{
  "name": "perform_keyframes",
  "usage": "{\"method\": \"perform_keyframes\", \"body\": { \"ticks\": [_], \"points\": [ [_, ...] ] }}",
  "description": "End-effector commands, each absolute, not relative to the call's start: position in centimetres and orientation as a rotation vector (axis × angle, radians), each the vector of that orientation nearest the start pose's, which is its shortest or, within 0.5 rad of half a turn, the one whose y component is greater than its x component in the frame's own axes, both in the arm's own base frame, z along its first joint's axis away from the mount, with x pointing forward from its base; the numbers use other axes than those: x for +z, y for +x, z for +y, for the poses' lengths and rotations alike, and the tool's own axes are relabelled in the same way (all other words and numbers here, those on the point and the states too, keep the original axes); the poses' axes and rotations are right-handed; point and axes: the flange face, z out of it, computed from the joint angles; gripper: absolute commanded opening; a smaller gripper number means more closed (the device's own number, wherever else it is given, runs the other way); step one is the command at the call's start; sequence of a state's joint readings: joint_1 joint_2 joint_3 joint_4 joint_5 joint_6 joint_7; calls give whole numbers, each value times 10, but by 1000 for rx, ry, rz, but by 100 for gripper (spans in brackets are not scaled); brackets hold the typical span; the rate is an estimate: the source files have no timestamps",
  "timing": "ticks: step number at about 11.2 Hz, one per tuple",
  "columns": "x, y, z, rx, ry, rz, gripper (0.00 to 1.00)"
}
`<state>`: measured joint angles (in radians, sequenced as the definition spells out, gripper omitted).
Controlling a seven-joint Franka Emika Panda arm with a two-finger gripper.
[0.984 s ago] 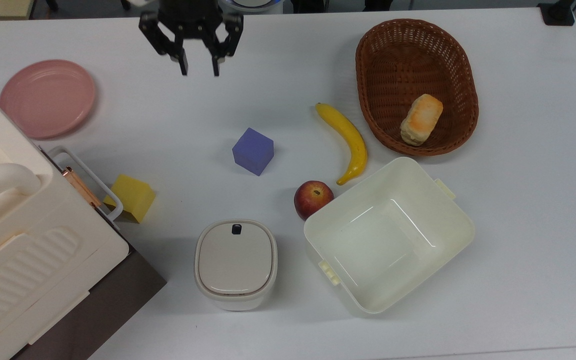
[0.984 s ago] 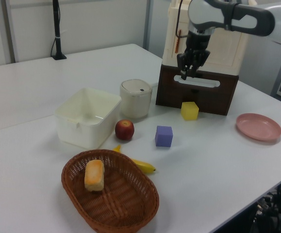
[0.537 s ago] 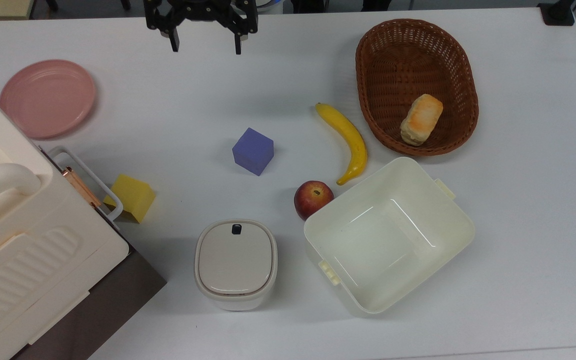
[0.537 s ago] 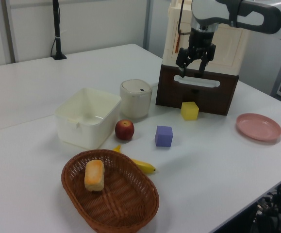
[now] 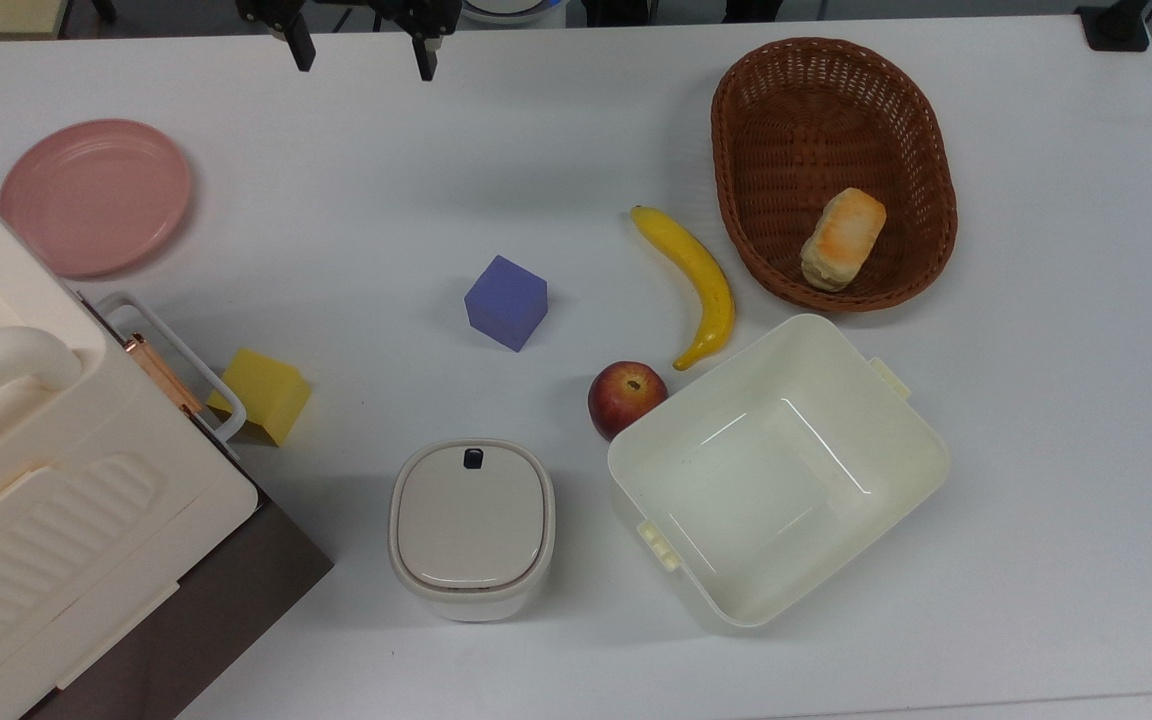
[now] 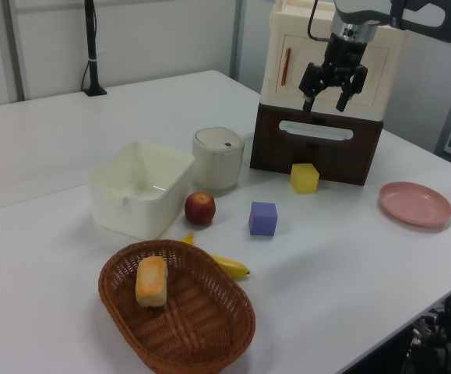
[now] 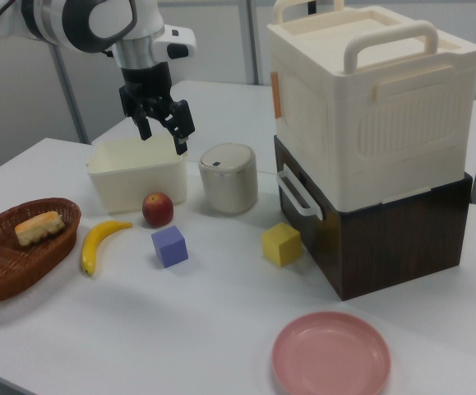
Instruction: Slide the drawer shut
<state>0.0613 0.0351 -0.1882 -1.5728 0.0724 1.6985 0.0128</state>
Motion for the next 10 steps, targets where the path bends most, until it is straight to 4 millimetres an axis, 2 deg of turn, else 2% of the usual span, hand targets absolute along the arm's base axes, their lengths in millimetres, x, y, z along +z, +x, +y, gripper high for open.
{"method": "perform_keyframes", "body": {
  "ticks": [1, 10],
  "points": [
    [614, 566, -54, -112, -3051, 203, 100],
    [611, 568, -36, -40, -3055, 165, 100]
  ]
}}
